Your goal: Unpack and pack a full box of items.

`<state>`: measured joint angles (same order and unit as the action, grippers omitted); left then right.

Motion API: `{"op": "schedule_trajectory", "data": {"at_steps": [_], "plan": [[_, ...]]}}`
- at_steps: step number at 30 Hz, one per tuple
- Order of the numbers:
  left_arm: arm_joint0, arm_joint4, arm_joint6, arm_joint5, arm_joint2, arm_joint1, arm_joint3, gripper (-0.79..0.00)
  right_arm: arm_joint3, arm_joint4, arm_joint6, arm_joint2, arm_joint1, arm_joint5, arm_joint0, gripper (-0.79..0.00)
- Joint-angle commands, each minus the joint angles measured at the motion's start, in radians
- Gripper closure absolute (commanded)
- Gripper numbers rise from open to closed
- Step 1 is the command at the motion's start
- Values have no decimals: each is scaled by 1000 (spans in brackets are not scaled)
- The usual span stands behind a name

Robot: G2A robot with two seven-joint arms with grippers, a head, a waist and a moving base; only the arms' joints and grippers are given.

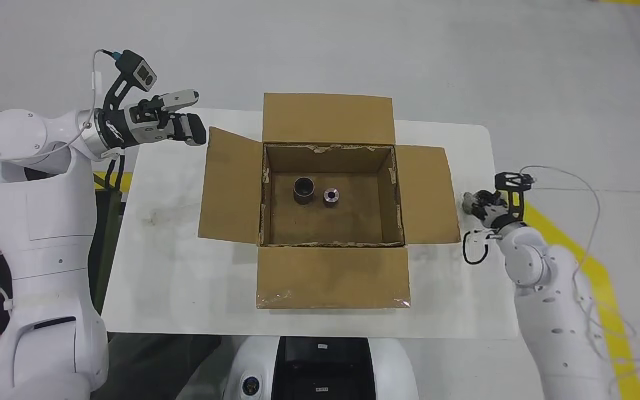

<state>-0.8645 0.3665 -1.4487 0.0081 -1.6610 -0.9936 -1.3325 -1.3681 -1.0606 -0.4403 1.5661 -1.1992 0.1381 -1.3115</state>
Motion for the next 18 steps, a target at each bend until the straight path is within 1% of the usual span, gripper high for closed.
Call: {"op": "schedule_trajectory", "data": {"at_steps": [1, 3, 6, 7, 13, 18], "plan": [[0, 0, 0, 0, 0, 0, 0, -785, 2, -3, -3, -2, 1, 0, 1, -234], [0, 0, 0, 0, 0, 0, 0, -785, 3, -6, -4, -4, 1, -2, 4, -172], [0, 0, 0, 0, 0, 0, 0, -785, -6, -10, -2, -5, 2, -2, 3, -28], [0, 0, 0, 0, 0, 0, 0, -785, -12, -11, 0, -3, 3, -2, 0, 0], [0, 0, 0, 0, 0, 0, 0, -785, -71, -5, 18, 20, 8, 1, -39, 0], [0, 0, 0, 0, 0, 0, 0, -785, -159, 23, 56, 59, 12, 11, -101, 0]]}}
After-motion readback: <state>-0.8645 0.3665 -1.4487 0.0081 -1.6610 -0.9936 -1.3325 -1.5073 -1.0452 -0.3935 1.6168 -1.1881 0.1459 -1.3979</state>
